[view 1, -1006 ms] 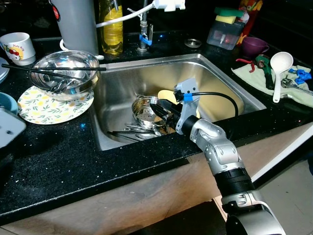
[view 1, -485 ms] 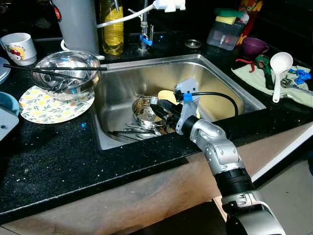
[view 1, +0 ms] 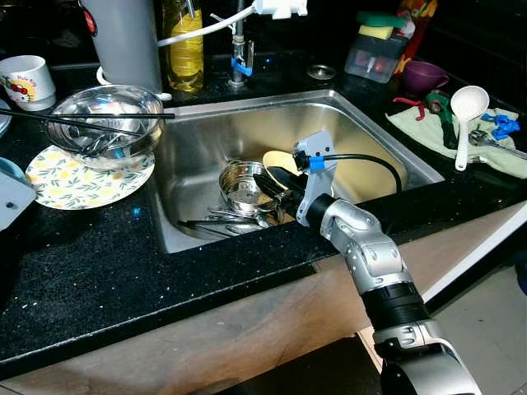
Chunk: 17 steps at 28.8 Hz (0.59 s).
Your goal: Kitchen organization
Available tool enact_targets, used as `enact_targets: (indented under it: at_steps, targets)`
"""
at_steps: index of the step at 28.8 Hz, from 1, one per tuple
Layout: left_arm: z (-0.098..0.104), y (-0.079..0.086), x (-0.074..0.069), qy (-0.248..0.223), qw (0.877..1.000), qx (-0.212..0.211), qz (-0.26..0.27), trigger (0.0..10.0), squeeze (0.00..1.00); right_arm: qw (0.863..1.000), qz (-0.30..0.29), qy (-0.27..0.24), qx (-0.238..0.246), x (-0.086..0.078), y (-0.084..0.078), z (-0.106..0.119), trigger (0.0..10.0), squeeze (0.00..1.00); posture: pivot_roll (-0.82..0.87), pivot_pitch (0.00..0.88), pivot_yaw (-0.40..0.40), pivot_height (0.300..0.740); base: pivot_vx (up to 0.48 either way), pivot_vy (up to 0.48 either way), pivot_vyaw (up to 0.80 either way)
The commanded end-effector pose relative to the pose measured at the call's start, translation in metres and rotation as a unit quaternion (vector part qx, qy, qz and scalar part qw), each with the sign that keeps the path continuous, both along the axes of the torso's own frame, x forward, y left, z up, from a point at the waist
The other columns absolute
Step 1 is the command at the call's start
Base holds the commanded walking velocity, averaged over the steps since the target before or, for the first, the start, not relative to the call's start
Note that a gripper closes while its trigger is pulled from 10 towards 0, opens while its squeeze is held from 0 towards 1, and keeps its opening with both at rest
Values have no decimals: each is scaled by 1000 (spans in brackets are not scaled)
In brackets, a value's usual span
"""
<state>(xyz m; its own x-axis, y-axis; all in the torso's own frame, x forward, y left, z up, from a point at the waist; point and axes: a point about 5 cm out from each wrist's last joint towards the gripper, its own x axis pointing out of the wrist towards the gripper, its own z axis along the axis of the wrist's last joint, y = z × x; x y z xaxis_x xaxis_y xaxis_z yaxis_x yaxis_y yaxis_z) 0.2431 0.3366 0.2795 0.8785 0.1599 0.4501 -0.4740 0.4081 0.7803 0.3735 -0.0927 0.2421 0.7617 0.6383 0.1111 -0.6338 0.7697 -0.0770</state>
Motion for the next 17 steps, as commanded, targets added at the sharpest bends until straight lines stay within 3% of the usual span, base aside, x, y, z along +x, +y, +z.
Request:
enact_targets:
  at_steps: [1,2,5,6,7,8,9,10,11,12,13,17]
  targets:
    - [-1,2,0,5,1000,4,6,2902,0,1000,-1,10,-1,-1,-2,-5,10000,0,29,199,-67,740,0,0,0]
    - [-1,3,0,5,1000,3,11,4745,0,1000,-1,10,-1,-1,-2,-5,10000,0,29,199,-67,740,0,0,0]
    - [-1,4,0,6,1000,4,15,4431,0,1000,0,10,-2,-1,-2,-4,10000,0,29,198,-68,740,0,0,0]
    - [-1,5,0,6,1000,3,18,7569,0,1000,0,10,-2,-1,-2,-4,10000,0,29,198,-68,740,0,0,0]
    - [-1,5,0,6,1000,3,18,7569,0,1000,0,10,-2,-1,-2,-4,10000,0,29,198,-68,740,0,0,0]
    - [-1,6,0,6,1000,3,20,8471,0,1000,0,10,-2,0,-2,-4,10000,0,29,197,-67,740,0,0,0]
    - [-2,7,0,6,1000,0,22,7176,0,1000,-1,10,-2,0,-2,-4,10000,0,28,197,-67,740,0,0,0]
    - [-2,7,0,6,1000,0,22,7176,0,1000,-1,10,-2,0,-2,-4,10000,0,28,197,-67,740,0,0,0]
    - [-2,8,0,6,1000,-2,23,4431,0,1000,-1,9,-2,0,-2,-4,10000,0,28,196,-66,740,0,0,0]
    - [-2,8,1,6,1000,-4,23,392,0,1000,-1,9,-2,0,-3,-4,10000,0,28,196,-66,740,0,0,0]
    - [-2,9,1,6,1000,-6,23,0,0,1000,-2,9,-3,-1,-3,-4,10000,0,27,194,-65,740,0,0,0]
    - [-1,9,1,1,1000,-10,22,0,0,1000,-3,9,-2,-1,-4,-4,10000,0,26,191,-64,740,0,0,0]
